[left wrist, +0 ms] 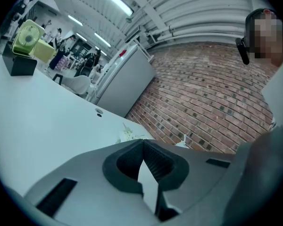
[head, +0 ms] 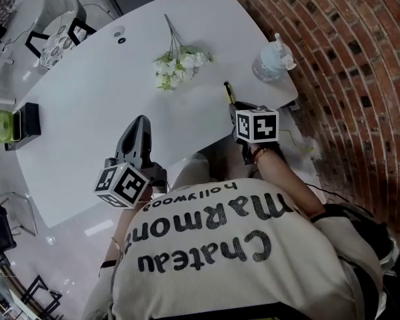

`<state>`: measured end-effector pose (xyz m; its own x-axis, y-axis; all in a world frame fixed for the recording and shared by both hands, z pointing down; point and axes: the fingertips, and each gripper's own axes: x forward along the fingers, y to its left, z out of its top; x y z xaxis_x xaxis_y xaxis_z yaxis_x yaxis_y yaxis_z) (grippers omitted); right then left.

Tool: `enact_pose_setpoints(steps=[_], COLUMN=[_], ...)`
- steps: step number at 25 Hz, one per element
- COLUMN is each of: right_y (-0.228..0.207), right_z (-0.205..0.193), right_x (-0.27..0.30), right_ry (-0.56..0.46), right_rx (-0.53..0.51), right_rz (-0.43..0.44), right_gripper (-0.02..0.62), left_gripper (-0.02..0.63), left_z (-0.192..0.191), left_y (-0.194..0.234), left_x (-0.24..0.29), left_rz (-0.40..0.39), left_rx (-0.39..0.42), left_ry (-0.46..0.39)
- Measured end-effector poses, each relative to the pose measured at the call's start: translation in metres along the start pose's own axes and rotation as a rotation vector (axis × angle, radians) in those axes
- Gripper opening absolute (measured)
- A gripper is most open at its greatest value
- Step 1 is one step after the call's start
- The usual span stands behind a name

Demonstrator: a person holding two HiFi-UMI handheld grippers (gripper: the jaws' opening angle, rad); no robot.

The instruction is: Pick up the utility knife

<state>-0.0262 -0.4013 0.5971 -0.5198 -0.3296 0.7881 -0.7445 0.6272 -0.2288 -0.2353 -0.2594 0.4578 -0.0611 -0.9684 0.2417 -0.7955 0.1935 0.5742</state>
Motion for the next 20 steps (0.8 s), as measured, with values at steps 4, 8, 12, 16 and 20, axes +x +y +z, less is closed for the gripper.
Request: enact_pose_setpoints(steps=[4,8,12,16,20], right_y=[0.008,0.016,0.021,0.026,0.035], right_z=[-0.004,-0.004,0.0,0.01,0.027], right_x=[-0.013,-0.025,-0.039,-0.056,-0.078], right_ry=[-0.005,-0.02,-0.047,-0.092,-0.153], right_rx=[-0.002,-0.009,-0.005,0.01,0.013], right_rz=[0.022,0.041,0.057,0.079,0.111], right_gripper=[0.055,0.055,0.055,0.055,0.055], left_gripper=[0.002,0.002,0.002,0.002,0.002], left_z=[-0.005,-0.006,-0.004,0.002,0.013], left_y=[-0.012,-0.023,-0.038,-0.05,-0.061], left_x=[-0.004,-0.008,-0.011,-0.016,-0.019], left_rz=[-0.019,-0.035,-0.06,-0.075,-0.088], left_rx=[-0.002,0.001,0.016,0.028,0.042], left_ry=[0.006,0.004,-0.005,-0.024,-0.057])
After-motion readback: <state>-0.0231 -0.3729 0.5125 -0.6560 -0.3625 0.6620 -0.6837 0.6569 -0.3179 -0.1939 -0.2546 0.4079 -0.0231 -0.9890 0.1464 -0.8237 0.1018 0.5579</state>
